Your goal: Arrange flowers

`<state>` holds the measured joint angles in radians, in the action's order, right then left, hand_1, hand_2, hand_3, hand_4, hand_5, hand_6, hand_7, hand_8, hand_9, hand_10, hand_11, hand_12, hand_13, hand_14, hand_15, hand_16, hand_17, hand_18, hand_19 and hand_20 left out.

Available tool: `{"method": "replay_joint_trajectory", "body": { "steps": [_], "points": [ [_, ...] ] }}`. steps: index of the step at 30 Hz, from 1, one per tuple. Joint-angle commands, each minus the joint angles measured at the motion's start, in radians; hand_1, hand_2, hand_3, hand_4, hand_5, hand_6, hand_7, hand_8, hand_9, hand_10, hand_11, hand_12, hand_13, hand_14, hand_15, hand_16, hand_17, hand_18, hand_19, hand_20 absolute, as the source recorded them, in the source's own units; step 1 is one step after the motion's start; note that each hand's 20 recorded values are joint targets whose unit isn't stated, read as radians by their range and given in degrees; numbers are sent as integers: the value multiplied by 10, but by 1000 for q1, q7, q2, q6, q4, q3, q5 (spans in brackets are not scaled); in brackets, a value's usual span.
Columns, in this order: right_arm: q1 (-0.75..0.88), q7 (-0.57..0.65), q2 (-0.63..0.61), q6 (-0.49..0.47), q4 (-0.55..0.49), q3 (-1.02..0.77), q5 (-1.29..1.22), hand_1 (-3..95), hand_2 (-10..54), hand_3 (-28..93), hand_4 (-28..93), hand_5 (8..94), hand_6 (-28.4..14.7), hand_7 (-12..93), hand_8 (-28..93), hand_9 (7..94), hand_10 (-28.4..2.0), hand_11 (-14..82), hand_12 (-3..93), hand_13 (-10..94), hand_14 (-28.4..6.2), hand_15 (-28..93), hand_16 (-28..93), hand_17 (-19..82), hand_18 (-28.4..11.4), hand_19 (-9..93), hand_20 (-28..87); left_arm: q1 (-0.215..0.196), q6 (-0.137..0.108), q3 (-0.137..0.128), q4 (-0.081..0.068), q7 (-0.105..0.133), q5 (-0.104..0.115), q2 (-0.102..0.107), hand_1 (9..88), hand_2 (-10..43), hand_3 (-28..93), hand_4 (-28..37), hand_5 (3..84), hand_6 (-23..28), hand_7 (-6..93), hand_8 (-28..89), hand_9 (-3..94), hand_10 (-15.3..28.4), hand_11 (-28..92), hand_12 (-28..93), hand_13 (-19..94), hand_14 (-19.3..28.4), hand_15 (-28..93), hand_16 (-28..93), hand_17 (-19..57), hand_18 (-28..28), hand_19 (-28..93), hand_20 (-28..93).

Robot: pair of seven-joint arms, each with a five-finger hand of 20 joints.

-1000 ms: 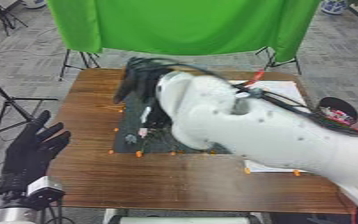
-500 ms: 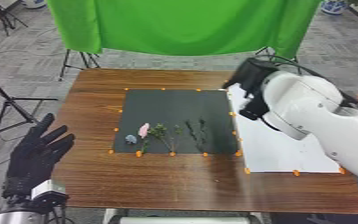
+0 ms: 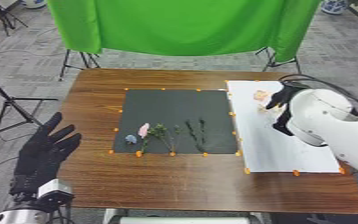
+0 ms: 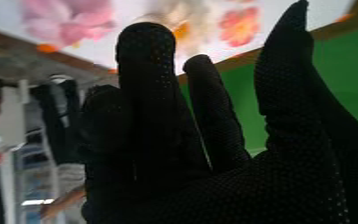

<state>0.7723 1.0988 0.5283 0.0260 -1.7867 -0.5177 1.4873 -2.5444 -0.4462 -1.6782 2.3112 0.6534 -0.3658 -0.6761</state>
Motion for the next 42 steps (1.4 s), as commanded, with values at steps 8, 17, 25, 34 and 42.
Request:
{"method": "replay_joint_trajectory", "body": {
  "steps": [8,17,25,34,42],
  "points": [
    [-23,93,3,-58,121,-2,-31,381,-52,761,-244,494,-78,125,-91,577,-230,120,132,716,-120,638,91,516,-145,932,206,20,12,2,-9,-20,-26,-27,286,65,625,-211,336,80,79,-72,303,191,255,115,211,274,557,-118,-75,284,528,-3],
    [-24,106,15,-88,155,9,-59,384,-55,755,-244,493,-82,113,-86,587,-233,119,129,730,-120,644,87,529,-147,932,221,26,17,6,-12,-22,-23,-29,288,67,622,-209,336,81,79,-72,303,190,257,115,211,274,559,-119,-75,284,529,-3],
    [-30,123,44,-122,187,28,-66,391,-60,754,-245,497,-79,117,-86,593,-238,119,128,738,-119,644,89,533,-151,932,234,22,8,14,-14,14,9,5,289,67,623,-208,336,81,79,-71,304,190,257,115,211,274,559,-119,-76,284,528,-3],
    [-33,142,72,-147,217,31,-75,405,-62,752,-243,510,-76,117,-86,604,-235,119,127,746,-119,644,90,539,-154,932,240,25,3,21,-14,30,22,19,289,67,623,-208,336,80,78,-71,304,190,257,115,211,275,558,-119,-75,284,528,-3],
    [-79,149,73,-108,239,142,-7,487,-91,754,-256,541,-70,136,-90,641,-201,134,127,783,-98,623,94,560,-146,932,241,29,16,12,-13,11,2,-5,290,68,623,-208,336,81,79,-71,303,191,257,114,211,274,559,-119,-75,284,529,-4]
  ]
}}
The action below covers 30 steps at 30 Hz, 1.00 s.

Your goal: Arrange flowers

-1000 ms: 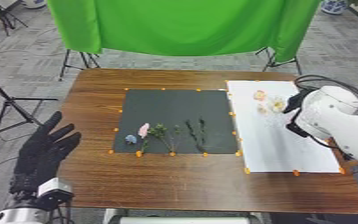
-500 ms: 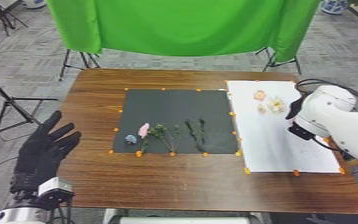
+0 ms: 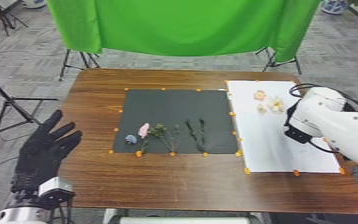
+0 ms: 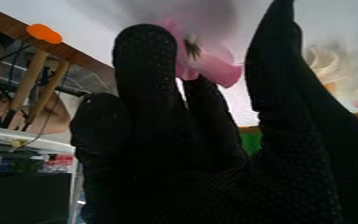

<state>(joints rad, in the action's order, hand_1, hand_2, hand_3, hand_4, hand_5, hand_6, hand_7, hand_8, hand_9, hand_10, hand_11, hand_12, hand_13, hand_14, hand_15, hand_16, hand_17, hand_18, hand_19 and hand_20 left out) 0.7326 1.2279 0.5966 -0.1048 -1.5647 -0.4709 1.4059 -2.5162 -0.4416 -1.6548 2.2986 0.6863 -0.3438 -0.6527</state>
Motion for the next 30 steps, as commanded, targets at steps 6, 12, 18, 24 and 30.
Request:
{"method": "replay_joint_trajectory", "body": {
  "steps": [6,12,18,24,30],
  "points": [
    [-81,29,-1,72,34,201,156,618,-95,683,-280,679,-49,194,41,768,-129,91,195,846,-64,575,125,596,-129,932,250,8,18,-14,-2,-36,-33,-41,290,68,623,-207,336,80,79,-71,303,190,256,114,212,274,559,-119,-75,284,529,-4],
    [-87,22,-11,140,32,243,203,646,-95,666,-282,756,-17,247,76,879,-91,56,260,877,-49,553,135,610,-120,932,258,7,23,-16,0,-54,-48,-61,290,67,625,-207,336,81,79,-71,303,190,257,115,211,275,559,-119,-76,284,529,-5],
    [-132,10,-22,217,-4,299,267,644,-95,686,-282,783,-10,261,81,906,-81,58,280,898,-39,537,144,624,-117,932,262,2,24,-23,3,-60,-52,-67,290,68,625,-206,336,80,79,-71,303,191,256,115,212,274,558,-119,-76,284,528,-5],
    [-143,-27,-22,241,-81,245,302,641,-95,695,-283,791,-11,260,80,914,-80,58,288,906,-35,531,151,631,-117,932,267,-17,12,-31,8,-41,-32,-49,291,68,624,-208,336,80,79,-72,303,190,255,115,211,274,558,-119,-76,284,528,-5],
    [-174,-108,-10,251,-202,233,340,639,-95,700,-283,793,-9,260,83,918,-76,57,292,909,-34,527,157,636,-117,932,272,-41,1,-43,14,-21,-12,-28,291,68,623,-207,336,80,79,-71,303,189,257,116,211,274,558,-119,-76,284,527,-5]
  ]
}}
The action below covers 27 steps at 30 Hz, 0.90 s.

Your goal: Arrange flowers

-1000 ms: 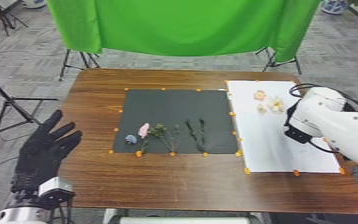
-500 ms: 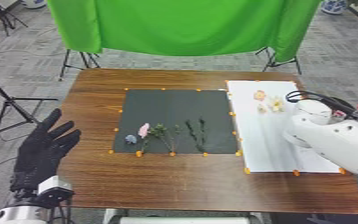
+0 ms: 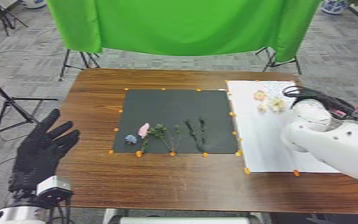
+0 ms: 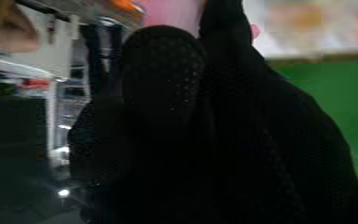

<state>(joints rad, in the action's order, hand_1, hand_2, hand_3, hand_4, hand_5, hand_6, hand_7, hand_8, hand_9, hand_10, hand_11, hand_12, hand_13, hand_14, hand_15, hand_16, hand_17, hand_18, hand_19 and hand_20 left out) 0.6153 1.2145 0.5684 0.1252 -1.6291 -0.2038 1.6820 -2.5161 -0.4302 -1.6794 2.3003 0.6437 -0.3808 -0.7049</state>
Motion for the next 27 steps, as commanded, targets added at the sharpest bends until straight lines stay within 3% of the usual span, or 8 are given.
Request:
{"method": "replay_joint_trajectory", "body": {
  "steps": [1,3,7,14,16,19,26,27],
  "points": [
    [-58,-110,29,12,-156,-41,68,637,-95,701,-283,794,-9,260,83,918,-76,56,292,910,-33,526,159,637,-117,932,274,-46,-11,-23,15,20,22,20,291,68,623,-207,336,81,79,-71,303,189,257,116,211,274,558,-119,-76,284,527,-5],
    [-51,-138,50,4,-194,-58,78,635,-95,705,-283,794,-8,261,86,919,-75,57,293,912,-33,525,161,638,-116,932,276,-38,-5,-31,15,-9,1,0,291,68,624,-206,336,80,79,-71,303,189,257,115,211,274,558,-119,-76,284,527,-5],
    [-75,-194,125,-15,-237,-47,79,633,-95,707,-283,793,-7,261,87,919,-75,56,296,915,-32,522,166,638,-117,932,280,-52,-11,-35,18,6,9,8,290,68,623,-206,336,80,78,-71,303,190,257,115,211,274,559,-119,-76,284,526,-4],
    [-100,-248,292,-49,-259,5,91,629,-95,710,-283,792,-6,260,89,920,-73,56,295,915,-32,521,172,639,-116,932,286,-55,-3,-49,21,-25,-20,-24,290,67,624,-207,336,80,78,-71,302,190,255,115,211,274,558,-119,-76,284,527,-4],
    [-96,-258,344,-58,-251,18,95,629,-95,710,-283,792,-6,260,89,920,-73,55,295,915,-32,521,173,639,-116,932,286,-62,-3,-50,22,-18,-15,-22,290,67,624,-207,335,80,78,-71,302,190,255,116,211,275,558,-119,-76,284,527,-4],
    [-95,-254,412,-51,-239,49,97,627,-95,712,-283,792,-6,260,90,920,-73,56,296,915,-32,521,175,639,-116,932,288,-54,3,-54,19,-44,-28,-31,289,67,624,-207,336,80,78,-71,302,189,255,116,211,275,558,-119,-76,284,527,-4],
    [-92,-244,518,-62,-197,115,106,625,-95,712,-283,791,-3,261,90,921,-69,56,296,917,-31,520,177,639,-116,932,291,-63,-6,-50,18,-15,-4,-6,289,67,624,-207,336,81,77,-71,302,188,257,116,211,274,558,-119,-76,284,526,-4],
    [-90,-240,527,-65,-193,118,101,625,-95,712,-283,791,-3,262,90,920,-70,56,297,917,-31,520,177,639,-116,932,292,-58,-2,-52,17,-26,-14,-15,289,67,625,-207,336,81,78,-71,302,188,257,116,212,274,558,-119,-76,284,527,-4]
  ]
}}
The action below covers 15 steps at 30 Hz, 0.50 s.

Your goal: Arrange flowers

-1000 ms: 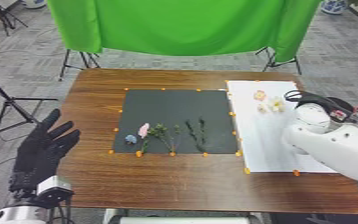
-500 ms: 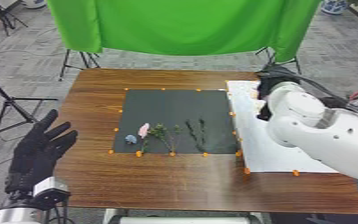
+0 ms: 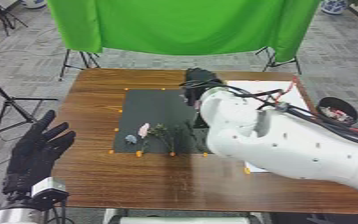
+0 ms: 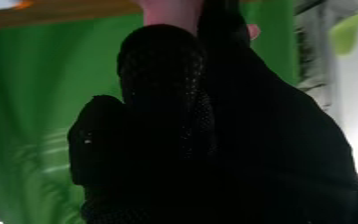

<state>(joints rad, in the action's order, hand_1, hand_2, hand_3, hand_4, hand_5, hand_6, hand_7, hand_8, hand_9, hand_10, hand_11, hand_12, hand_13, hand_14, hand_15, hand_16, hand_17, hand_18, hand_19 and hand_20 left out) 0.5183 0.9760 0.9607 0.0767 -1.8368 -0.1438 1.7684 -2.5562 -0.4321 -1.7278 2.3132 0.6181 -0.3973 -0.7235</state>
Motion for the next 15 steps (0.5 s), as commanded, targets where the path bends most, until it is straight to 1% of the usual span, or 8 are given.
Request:
{"method": "replay_joint_trajectory", "body": {
  "steps": [1,2,3,4,6,8,13,15],
  "points": [
    [15,1,143,-19,20,55,20,625,-95,712,-283,791,-3,262,89,920,-70,56,297,916,-31,520,177,639,-116,932,292,-17,-1,-2,3,2,7,7,289,67,624,-207,336,81,78,-70,302,188,257,115,212,274,558,-119,-76,284,527,-4],
    [12,4,150,-10,24,66,19,625,-95,712,-283,790,-3,263,90,921,-69,56,296,916,-31,520,178,638,-116,932,292,-17,1,-2,4,-3,4,3,289,67,624,-207,336,81,78,-70,302,188,256,115,212,274,558,-119,-76,284,526,-4],
    [12,5,157,-15,28,69,21,624,-95,712,-283,790,-2,263,89,920,-69,56,297,916,-31,520,178,638,-116,932,293,-22,-1,-2,4,8,11,12,289,67,624,-207,336,81,78,-70,302,189,256,115,212,274,558,-118,-76,284,526,-4],
    [11,8,162,-13,33,73,20,624,-95,711,-283,790,-3,264,89,921,-69,56,296,916,-31,519,178,638,-116,932,293,-10,6,-2,0,-7,2,6,289,67,625,-207,336,81,77,-70,302,189,256,115,212,274,558,-119,-76,284,526,-4],
    [14,11,176,-11,46,77,22,625,-95,711,-283,790,-2,264,87,921,-69,55,296,916,-31,520,179,638,-115,932,294,0,8,-1,-2,-17,-3,3,289,67,624,-207,336,81,78,-70,302,189,257,115,212,274,558,-119,-76,284,526,-4],
    [1,11,188,-6,59,96,25,625,-95,710,-283,790,-2,265,86,919,-70,56,297,916,-31,519,179,637,-115,932,295,3,10,3,-2,-17,-5,0,290,67,623,-207,336,81,77,-71,302,189,256,114,212,274,558,-119,-76,284,526,-4],
    [-31,27,207,15,91,140,38,625,-95,709,-283,788,-1,266,83,920,-69,56,296,916,-31,519,180,637,-115,932,296,18,24,4,-5,-38,-23,-11,290,67,624,-207,336,81,77,-70,303,191,256,114,212,274,557,-119,-76,284,525,-4],
    [-41,31,212,19,101,155,49,625,-95,709,-283,787,-1,268,84,920,-70,56,296,916,-31,519,180,634,-116,932,298,25,20,8,-7,-34,-18,-6,290,67,624,-207,336,81,77,-71,303,191,257,115,212,274,558,-118,-76,284,526,-4]
  ]
}}
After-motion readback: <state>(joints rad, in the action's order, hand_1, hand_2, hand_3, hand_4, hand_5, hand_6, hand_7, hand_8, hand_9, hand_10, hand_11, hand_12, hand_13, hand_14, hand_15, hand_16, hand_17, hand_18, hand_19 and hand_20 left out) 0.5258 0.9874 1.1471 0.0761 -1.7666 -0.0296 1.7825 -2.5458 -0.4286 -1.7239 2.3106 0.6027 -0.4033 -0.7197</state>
